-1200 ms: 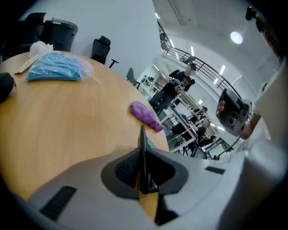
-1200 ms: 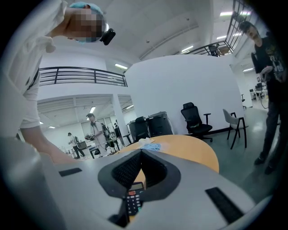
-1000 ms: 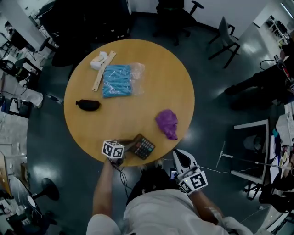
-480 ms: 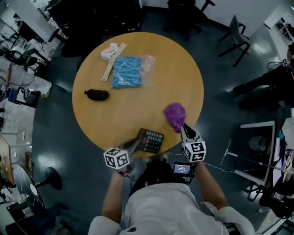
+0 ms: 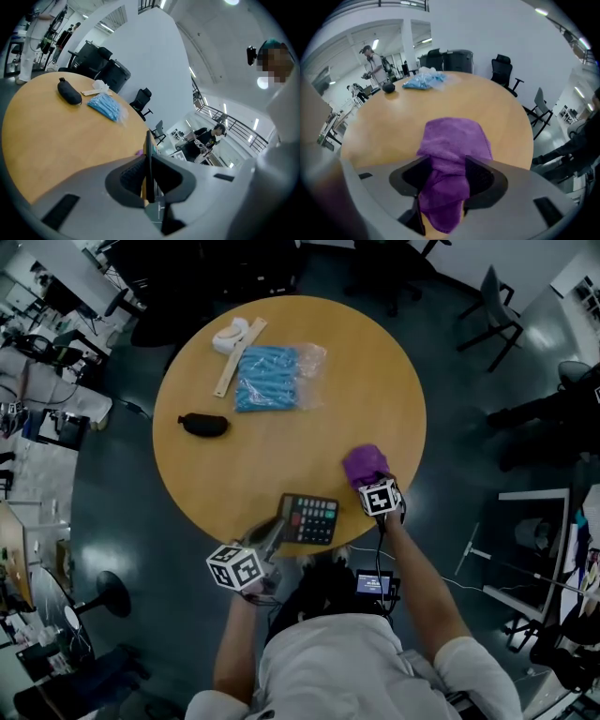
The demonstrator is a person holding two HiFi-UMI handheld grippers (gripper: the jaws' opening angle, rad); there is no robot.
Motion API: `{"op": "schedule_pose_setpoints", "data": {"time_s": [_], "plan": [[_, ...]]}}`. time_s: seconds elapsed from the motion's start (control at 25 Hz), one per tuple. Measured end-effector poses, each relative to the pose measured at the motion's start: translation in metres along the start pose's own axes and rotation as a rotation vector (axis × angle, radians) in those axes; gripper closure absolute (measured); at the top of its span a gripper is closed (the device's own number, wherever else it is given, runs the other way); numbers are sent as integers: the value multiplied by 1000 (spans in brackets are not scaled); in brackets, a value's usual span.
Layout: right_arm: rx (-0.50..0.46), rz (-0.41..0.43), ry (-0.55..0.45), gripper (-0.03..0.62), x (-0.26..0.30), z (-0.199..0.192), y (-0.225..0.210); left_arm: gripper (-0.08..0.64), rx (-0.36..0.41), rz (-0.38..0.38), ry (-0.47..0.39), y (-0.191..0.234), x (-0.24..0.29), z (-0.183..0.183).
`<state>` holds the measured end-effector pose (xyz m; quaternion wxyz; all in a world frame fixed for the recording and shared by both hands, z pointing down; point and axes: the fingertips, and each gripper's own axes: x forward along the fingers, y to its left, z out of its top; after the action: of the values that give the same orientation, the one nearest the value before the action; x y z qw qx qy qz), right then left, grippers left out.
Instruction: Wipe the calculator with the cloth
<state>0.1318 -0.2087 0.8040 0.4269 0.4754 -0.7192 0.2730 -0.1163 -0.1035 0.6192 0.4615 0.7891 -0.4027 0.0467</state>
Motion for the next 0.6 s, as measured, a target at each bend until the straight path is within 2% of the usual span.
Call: {"op": "schedule_pose_setpoints", "data": {"time_s": [0.08,0.24,0.28,0.36,0.48,0.6], "plan": [[8,-1,39,354,6,-6,0,514,-5,4,-15,-1,-2,4],[34,13,37,359,8,-7,-1,514,-18,17,-26,-1,-8,7],[34,14,31,375,9,-7,-1,514,-24,21,-27,-1,-9,6],[30,5,30,447,9,-6,-2,514,-39,23,-32,-1,-12,4],[11,7,28,477,9,-3,0,514,-54,31,-47,-3,-18,2],[51,10,29,493,7,-6,-2,514,-51,52,-61,-4,-23,1]]}}
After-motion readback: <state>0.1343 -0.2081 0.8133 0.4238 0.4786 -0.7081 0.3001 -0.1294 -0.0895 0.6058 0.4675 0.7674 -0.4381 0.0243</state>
